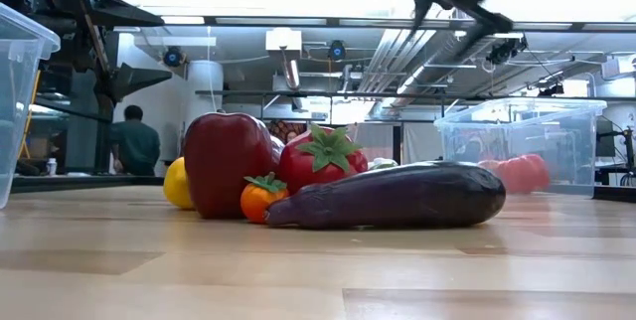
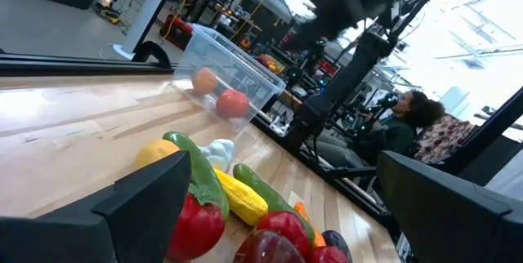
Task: Sort produce into baskets
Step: Put the bottom green cucumber into the top transparent bin
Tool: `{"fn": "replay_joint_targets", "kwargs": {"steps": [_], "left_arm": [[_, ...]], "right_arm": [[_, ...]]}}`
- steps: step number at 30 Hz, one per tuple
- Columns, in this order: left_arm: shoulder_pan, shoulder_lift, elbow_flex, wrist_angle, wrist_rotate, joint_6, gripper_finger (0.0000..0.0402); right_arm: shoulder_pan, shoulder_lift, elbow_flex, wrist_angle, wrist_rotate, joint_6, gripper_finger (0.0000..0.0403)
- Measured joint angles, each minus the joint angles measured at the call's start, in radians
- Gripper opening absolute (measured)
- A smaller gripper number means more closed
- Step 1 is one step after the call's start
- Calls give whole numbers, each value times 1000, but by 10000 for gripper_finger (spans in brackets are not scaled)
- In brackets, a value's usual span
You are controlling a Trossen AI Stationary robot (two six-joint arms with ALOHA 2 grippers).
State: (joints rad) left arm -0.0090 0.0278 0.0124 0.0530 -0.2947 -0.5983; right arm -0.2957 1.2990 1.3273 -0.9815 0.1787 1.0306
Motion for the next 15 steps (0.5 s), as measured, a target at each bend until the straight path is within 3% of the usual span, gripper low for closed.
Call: {"fn": "replay_joint_targets", "kwargs": {"steps": [8,15], "left_arm": [[0,0,0,0,0,0,378],[0,0,0,0,0,0,378]], "right_arm": [[310,209,0,-27,29,319,360],[413,408,0,62,-20,407,360]]}}
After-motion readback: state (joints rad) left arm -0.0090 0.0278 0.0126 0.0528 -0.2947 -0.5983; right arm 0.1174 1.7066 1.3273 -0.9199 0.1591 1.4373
